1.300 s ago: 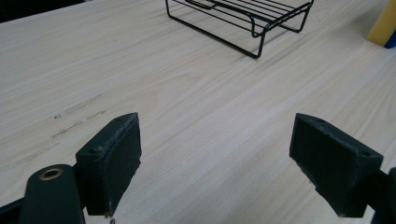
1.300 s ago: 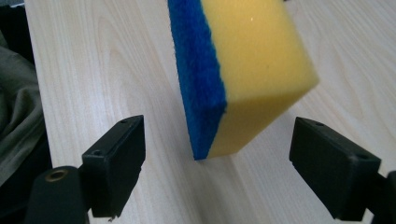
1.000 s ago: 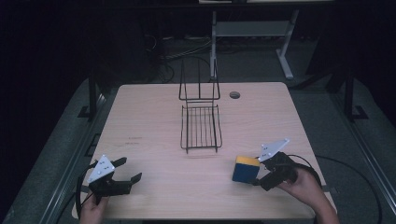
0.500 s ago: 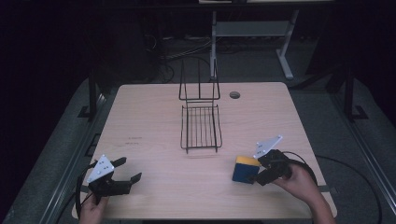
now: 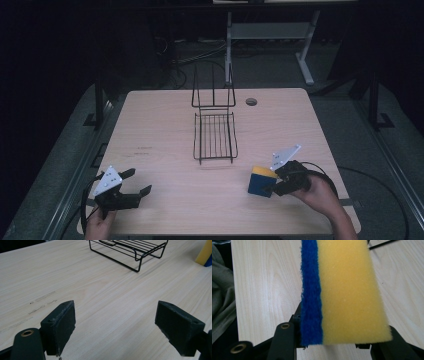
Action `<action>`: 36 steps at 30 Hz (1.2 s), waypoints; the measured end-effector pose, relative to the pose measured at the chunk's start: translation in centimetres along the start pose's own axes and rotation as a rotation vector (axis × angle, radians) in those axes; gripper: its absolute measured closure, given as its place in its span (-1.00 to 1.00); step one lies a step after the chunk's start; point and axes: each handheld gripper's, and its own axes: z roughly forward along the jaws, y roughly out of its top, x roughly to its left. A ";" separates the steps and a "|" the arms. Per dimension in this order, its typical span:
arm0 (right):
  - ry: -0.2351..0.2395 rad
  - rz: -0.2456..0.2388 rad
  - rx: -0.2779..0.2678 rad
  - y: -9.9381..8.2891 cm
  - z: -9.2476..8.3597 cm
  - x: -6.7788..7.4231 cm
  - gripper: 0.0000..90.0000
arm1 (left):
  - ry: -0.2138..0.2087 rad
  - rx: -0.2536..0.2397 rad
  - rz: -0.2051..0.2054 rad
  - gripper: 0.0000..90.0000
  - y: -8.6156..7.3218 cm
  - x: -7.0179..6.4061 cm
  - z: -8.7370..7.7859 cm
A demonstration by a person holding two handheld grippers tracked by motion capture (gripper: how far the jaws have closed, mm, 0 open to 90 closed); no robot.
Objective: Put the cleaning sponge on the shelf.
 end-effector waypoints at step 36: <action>0.044 -0.084 -0.015 5.5 0.2 -1.2 0.24 | 0.005 -0.007 -0.004 -0.64 0.1 0.1 -0.1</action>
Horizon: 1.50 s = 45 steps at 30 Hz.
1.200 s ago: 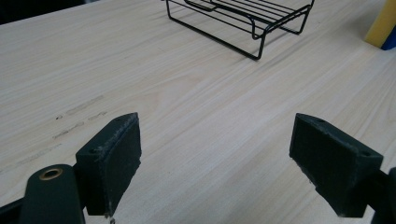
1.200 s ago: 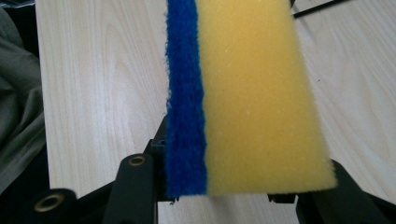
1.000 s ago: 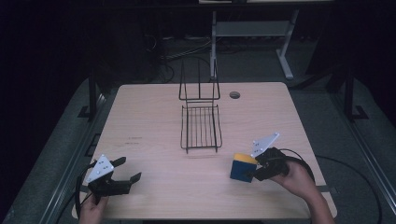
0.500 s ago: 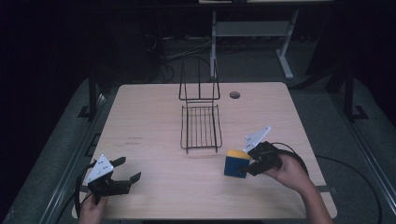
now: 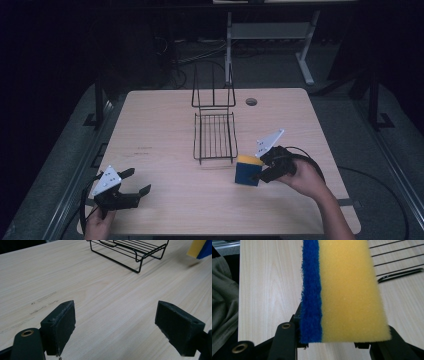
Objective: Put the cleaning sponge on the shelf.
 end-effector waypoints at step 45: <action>0.009 -0.073 -0.001 6.1 0.2 -2.4 0.24 | 0.002 -0.003 -0.003 -0.64 0.0 0.2 0.0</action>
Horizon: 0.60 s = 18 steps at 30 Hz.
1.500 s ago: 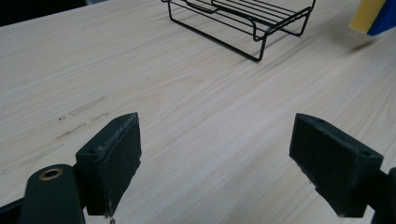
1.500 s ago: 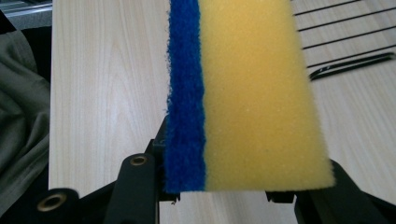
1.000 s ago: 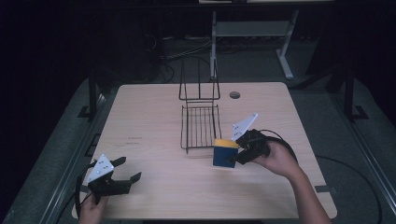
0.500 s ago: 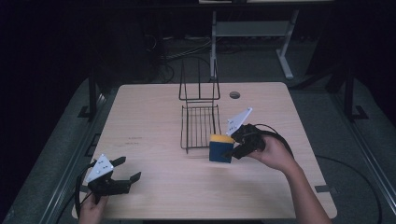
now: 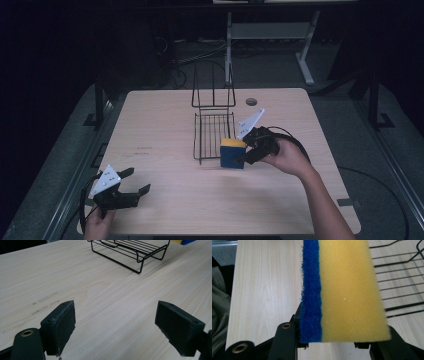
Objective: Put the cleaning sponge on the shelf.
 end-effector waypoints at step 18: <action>0.002 0.019 0.009 1.2 0.4 -2.3 0.24 | 0.002 0.000 0.003 -0.64 0.0 0.1 -0.1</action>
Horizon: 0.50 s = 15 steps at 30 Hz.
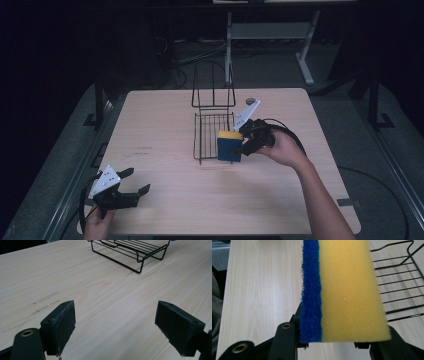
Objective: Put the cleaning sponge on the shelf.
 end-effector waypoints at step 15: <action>-0.001 0.041 -0.004 0.2 0.2 -1.9 0.24 | -0.001 -0.004 -0.001 -0.64 0.0 0.0 -0.1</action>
